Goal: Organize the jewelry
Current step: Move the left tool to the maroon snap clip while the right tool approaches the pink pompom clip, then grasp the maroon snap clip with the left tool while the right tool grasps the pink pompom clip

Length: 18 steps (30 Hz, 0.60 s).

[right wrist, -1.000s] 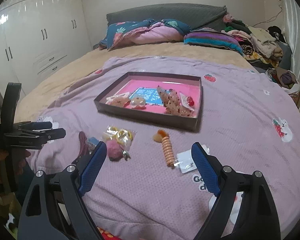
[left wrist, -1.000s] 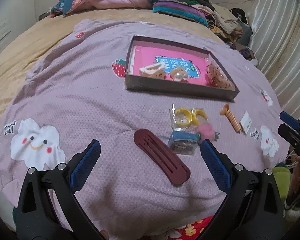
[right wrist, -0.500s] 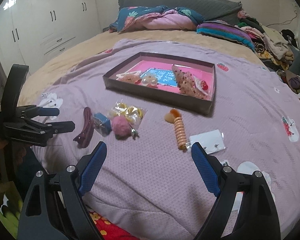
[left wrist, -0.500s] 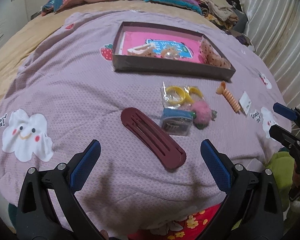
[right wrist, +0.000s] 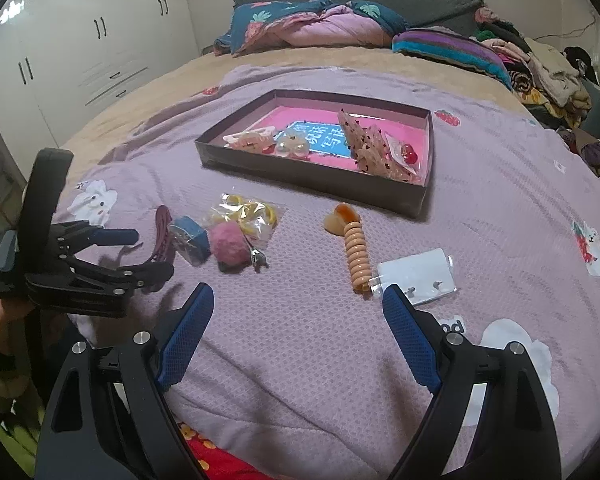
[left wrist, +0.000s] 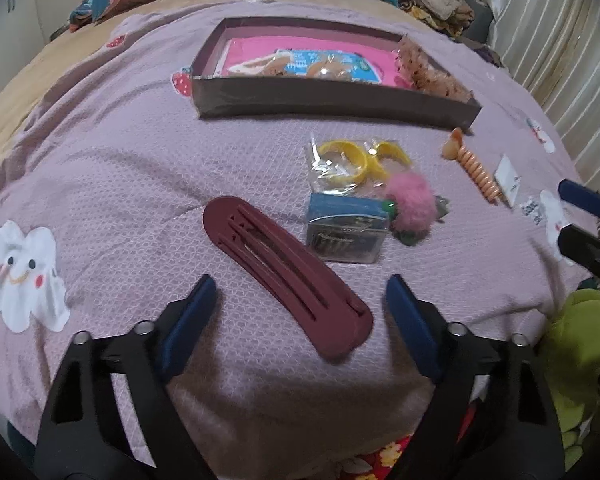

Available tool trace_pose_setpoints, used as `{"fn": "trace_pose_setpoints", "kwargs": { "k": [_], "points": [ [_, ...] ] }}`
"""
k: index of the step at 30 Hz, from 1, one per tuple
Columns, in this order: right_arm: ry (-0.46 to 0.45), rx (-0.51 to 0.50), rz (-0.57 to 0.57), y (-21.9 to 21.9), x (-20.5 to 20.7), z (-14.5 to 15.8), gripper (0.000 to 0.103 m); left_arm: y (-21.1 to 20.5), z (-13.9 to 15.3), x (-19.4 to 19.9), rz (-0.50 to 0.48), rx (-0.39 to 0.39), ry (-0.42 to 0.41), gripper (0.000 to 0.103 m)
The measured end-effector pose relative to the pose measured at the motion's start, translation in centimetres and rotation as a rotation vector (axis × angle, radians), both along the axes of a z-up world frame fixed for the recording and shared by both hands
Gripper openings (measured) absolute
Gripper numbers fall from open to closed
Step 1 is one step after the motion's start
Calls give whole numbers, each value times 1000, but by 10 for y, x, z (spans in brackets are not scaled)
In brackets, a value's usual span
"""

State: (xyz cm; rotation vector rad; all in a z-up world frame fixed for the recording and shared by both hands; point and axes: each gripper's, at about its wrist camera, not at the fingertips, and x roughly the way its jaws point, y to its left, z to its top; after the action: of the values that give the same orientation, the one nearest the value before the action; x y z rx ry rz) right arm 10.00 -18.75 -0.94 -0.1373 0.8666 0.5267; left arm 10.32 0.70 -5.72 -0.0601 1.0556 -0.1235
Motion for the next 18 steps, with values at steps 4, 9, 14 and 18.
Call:
{"fn": "trace_pose_setpoints", "kwargs": {
  "k": [4,9,14,18],
  "points": [
    [-8,-28,32,12,5,-3,86,4,-7,0,0,8,11,60],
    [-10,-56,105,37,16,-13,86,19,-5,-2,22,5,9,48],
    [9,-105,170,67,29,-32,81,39,-1,-4,71,-2,5,47],
    [42,-125,208,85,42,-47,59,57,0,-4,113,-11,5,47]
  ]
}}
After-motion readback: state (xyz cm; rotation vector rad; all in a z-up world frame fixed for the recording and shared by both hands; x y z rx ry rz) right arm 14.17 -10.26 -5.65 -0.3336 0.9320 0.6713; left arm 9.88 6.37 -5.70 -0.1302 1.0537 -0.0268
